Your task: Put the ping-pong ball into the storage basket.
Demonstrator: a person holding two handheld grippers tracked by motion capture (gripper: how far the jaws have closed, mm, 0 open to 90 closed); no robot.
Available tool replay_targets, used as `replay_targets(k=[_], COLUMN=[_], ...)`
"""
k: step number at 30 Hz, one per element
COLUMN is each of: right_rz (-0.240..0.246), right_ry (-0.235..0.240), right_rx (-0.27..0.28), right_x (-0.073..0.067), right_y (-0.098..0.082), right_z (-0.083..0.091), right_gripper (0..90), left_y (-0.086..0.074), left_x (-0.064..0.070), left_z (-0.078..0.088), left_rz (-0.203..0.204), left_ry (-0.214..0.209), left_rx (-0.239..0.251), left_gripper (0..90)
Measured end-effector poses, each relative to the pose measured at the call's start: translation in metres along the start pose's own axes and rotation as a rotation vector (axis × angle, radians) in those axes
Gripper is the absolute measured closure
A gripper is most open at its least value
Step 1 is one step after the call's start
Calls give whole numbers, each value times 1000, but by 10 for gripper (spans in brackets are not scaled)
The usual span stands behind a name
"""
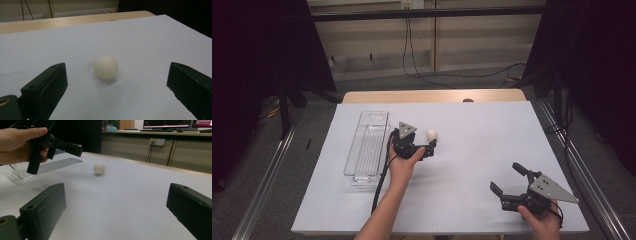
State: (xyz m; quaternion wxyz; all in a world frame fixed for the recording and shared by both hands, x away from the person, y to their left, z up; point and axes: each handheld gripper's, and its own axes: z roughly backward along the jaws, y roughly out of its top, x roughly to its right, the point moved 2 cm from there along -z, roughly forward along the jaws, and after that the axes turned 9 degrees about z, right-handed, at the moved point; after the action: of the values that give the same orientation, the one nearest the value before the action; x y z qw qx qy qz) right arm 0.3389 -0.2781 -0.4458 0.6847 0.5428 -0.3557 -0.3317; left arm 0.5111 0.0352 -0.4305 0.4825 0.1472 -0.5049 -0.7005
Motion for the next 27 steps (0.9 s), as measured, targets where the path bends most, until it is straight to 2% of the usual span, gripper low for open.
replay_targets(k=[3, 5, 10, 18, 24, 25, 27], right_rz=[-4, -1, -1, -4, -4, -6, -3], right_ry=[0, 1, 2, 1, 6, 12, 8], right_rx=[-1, 0, 0, 3, 2, -1, 4], right_x=[0, 0, 0, 0, 0, 0, 0], right_y=[0, 0, 0, 0, 0, 0, 0], right_z=[0, 0, 0, -1, -3, -3, -4], right_gripper=[18, 18, 18, 18, 18, 19, 19], left_y=[0, 1, 3, 2, 3, 4, 5], left_x=[1, 0, 0, -2, -1, -1, 1], left_z=[-2, -2, -4, -6, -8, -8, -9], left_rz=[6, -11, -9, -4, 8, -6, 3], left_ry=[5, 11, 3, 16, 13, 9, -4], left_rx=[-1, -12, -6, -16, -15, -23, -22], left_gripper=[32, 32, 32, 32, 32, 32, 32])
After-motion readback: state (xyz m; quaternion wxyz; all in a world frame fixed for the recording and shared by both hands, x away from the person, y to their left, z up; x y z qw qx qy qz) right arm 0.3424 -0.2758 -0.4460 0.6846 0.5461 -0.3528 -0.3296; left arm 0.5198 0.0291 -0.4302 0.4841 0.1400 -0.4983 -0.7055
